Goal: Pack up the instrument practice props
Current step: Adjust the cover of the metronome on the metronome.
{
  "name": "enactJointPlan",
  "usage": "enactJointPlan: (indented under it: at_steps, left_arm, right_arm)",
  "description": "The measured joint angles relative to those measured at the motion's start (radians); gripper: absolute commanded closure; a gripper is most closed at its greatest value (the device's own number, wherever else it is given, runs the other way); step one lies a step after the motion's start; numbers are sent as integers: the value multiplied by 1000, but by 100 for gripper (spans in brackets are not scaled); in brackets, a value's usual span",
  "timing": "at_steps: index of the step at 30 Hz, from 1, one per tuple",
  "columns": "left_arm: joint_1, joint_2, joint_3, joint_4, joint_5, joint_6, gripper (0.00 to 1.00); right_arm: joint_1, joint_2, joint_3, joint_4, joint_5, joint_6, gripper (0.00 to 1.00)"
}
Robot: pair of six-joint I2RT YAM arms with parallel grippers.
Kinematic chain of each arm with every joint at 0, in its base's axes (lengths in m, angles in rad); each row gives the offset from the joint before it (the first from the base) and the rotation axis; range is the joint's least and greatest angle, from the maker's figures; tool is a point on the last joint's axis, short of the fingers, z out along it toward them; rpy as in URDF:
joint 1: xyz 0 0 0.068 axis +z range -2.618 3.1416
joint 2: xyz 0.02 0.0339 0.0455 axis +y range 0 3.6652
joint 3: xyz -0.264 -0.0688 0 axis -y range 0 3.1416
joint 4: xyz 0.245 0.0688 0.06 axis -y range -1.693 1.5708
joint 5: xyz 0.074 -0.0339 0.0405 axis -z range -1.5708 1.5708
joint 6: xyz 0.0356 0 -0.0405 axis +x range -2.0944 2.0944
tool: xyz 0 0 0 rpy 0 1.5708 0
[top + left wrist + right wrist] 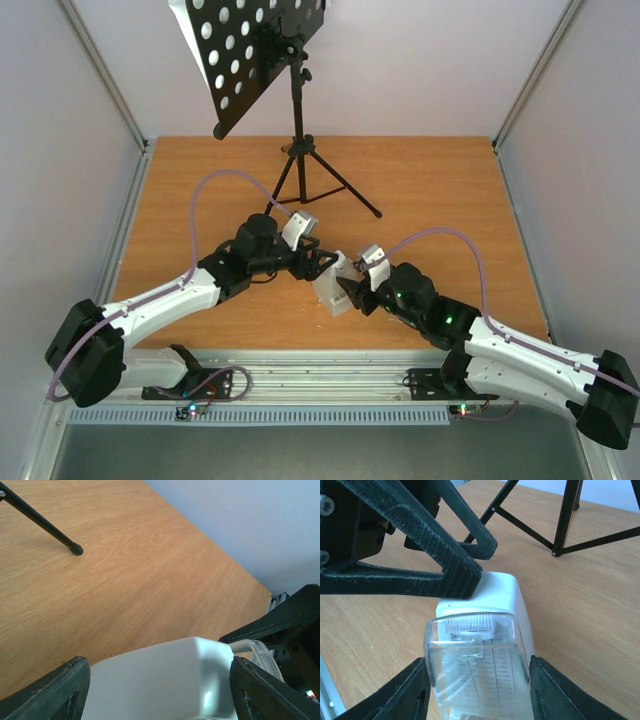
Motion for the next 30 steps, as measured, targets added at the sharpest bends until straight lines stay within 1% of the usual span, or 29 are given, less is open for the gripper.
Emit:
enactJointPlan:
  at_steps: [5,12,30]
  left_arm:
    - [1,3,0,0,0,-3,20]
    - [1,35,21,8,14,-4,27]
    - [1,40,26,8,24,-4,28]
  right_arm:
    - [1,18,-17,51,12,1,47]
    - [6,12,-35,80,40,10,47]
    - [34,-120,-67,81,104,39,49]
